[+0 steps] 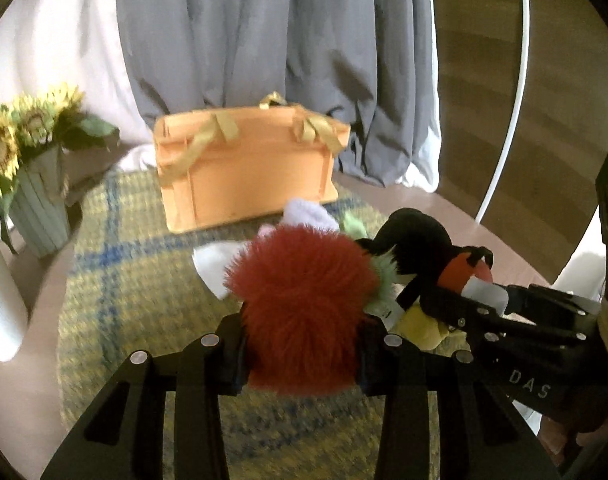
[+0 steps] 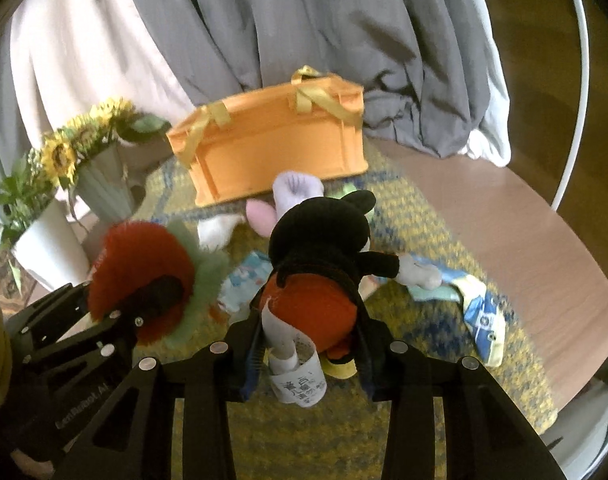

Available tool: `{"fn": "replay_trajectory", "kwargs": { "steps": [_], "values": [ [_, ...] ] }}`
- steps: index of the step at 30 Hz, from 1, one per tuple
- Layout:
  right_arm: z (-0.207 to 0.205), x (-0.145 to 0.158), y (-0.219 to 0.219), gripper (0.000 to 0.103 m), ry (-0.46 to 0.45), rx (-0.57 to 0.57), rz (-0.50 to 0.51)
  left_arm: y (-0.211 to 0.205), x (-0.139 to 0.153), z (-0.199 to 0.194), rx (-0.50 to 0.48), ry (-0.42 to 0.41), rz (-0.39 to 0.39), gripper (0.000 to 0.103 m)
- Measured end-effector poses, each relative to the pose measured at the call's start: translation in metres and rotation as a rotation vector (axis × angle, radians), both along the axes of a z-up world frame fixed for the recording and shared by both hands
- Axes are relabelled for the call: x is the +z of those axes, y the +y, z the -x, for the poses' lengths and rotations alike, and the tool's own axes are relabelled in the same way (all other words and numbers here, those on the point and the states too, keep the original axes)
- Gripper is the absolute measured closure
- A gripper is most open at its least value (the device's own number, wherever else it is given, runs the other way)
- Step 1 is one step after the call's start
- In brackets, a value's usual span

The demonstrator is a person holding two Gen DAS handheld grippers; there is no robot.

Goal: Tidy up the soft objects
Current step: 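Grasp the red pompom with the left tool while the right tool grasps the Mickey plush, then carry the pompom and Mickey plush into the orange crate and open both tools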

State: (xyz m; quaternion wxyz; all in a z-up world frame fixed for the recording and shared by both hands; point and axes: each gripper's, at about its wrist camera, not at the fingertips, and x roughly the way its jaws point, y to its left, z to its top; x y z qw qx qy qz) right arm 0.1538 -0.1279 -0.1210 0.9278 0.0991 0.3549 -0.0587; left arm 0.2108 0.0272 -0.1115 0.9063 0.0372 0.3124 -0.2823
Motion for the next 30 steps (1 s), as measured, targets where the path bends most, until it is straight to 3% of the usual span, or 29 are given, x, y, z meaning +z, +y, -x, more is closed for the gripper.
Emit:
{"fn": "replay_trajectory", "kwargs": {
  "steps": [16, 30],
  "values": [
    [-0.014, 0.064, 0.009, 0.064, -0.201, -0.011, 0.031, 0.010, 0.070, -0.022, 0.049, -0.123, 0.060, 0.064],
    [-0.068, 0.105, -0.013, 0.064, -0.329, 0.095, 0.044, -0.002, 0.107, -0.064, 0.153, -0.276, 0.061, 0.064]
  ]
}}
